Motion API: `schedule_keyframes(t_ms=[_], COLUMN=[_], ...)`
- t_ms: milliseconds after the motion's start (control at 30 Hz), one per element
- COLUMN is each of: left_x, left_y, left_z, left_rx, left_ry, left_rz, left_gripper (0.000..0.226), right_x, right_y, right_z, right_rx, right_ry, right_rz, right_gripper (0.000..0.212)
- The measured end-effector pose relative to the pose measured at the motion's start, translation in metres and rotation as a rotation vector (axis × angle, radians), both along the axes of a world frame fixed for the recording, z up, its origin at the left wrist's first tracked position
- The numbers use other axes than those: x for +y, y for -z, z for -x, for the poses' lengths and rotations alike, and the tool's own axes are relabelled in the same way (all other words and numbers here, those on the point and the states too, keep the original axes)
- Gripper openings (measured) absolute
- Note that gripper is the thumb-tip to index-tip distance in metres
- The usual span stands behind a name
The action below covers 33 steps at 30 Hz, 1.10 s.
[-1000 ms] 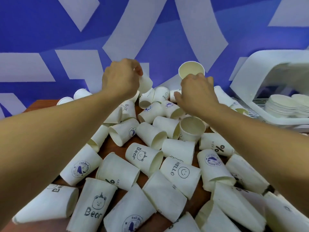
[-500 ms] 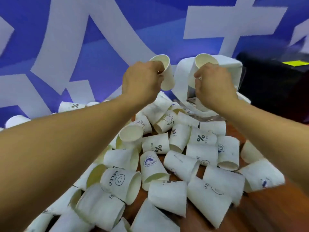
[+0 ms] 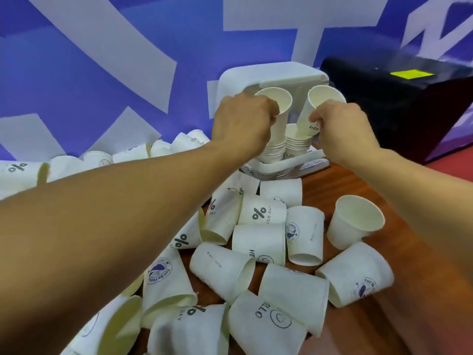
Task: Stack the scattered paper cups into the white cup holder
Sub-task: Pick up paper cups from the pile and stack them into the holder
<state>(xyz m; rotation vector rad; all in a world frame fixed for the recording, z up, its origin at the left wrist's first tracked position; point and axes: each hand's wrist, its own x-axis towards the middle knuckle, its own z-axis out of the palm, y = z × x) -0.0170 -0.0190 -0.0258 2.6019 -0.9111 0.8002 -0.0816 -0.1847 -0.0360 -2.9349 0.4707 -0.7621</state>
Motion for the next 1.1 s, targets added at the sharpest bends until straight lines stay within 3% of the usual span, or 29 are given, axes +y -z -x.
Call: schedule_keyframes(t_ms=[433, 600, 700, 1100], left_x=[-0.011, -0.014, -0.016, -0.024], left_y=[0.032, 0.046, 0.052, 0.059], left_z=[-0.019, -0.026, -0.027, -0.028], left_rx=[0.077, 0.097, 0.091, 0.014], left_ry=[0.022, 0.067, 0.084, 0.065], left_rz=[-0.130, -0.090, -0.086, -0.174], left_gripper=[0.025, 0.033, 0.032, 0.033], right_x=[-0.010, -0.011, -0.014, -0.018], right_y=[0.026, 0.032, 0.035, 0.049], right_z=[-0.027, -0.028, -0.032, -0.042], right_rx=[0.140, 0.181, 0.225, 0.293], right_ry=[-0.244, -0.309, -0.265, -0.231], right_rz=[-0.031, -0.048, 0.053, 0.074], right_gripper=[0.025, 0.044, 0.062, 0.063])
